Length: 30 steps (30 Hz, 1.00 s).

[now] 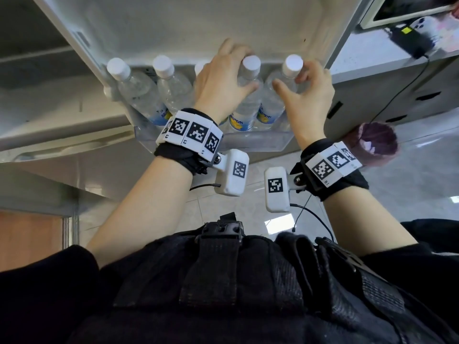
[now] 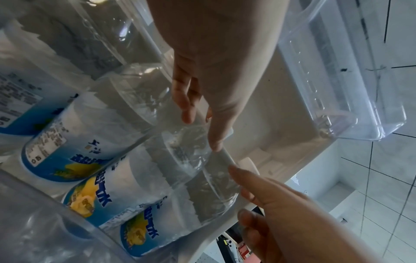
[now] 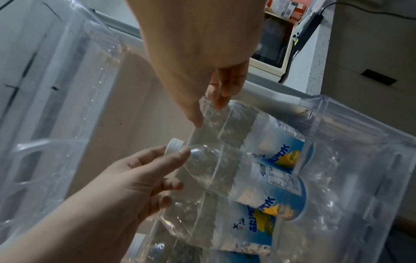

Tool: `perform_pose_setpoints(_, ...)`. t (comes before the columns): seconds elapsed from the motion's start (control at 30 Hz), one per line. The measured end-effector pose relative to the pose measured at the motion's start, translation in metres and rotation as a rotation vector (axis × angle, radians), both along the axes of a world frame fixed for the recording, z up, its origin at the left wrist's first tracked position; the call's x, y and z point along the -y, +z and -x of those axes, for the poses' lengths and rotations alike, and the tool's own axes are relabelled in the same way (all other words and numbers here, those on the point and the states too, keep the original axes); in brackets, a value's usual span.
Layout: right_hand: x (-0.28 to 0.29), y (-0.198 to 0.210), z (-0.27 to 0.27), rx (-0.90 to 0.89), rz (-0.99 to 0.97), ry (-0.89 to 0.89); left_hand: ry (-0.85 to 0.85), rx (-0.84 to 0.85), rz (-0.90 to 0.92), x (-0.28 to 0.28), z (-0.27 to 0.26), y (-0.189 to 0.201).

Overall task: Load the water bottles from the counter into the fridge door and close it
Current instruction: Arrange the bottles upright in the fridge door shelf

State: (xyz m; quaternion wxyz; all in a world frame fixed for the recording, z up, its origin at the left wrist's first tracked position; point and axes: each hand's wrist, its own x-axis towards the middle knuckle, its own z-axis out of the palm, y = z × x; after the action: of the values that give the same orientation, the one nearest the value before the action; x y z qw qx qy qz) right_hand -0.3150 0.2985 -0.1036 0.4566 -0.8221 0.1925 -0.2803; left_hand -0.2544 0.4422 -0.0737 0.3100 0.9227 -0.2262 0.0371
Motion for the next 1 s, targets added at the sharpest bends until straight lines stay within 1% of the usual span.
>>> perform_pose_setpoints(0.07,-0.001,-0.001,-0.005,0.004,0.019,-0.013,0.007,-0.004,0.013,0.002,-0.001,-0.001)
perform_pose_setpoints(0.17,-0.002,-0.002,-0.01,-0.027,-0.016,-0.009,0.022,-0.052,0.052,0.0,-0.002,-0.003)
perform_pose_setpoints(0.27,0.001,-0.005,-0.012,0.0,-0.001,0.01,0.027,-0.068,0.114,-0.002,-0.005,-0.006)
perform_pose_setpoints(0.43,0.011,-0.004,-0.014,0.04,0.037,0.086,0.065,-0.053,0.082,0.007,-0.008,-0.006)
perform_pose_setpoints(0.57,0.015,0.008,-0.014,-0.019,0.064,0.171,0.122,-0.039,0.096,0.014,-0.007,-0.008)
perform_pose_setpoints(0.7,0.022,0.021,-0.015,-0.125,0.101,0.243,0.149,-0.031,0.116,0.02,-0.005,-0.002)
perform_pose_setpoints(1.0,0.023,0.021,-0.016,-0.218,0.084,0.304,0.172,-0.015,0.092,0.023,0.003,-0.006)
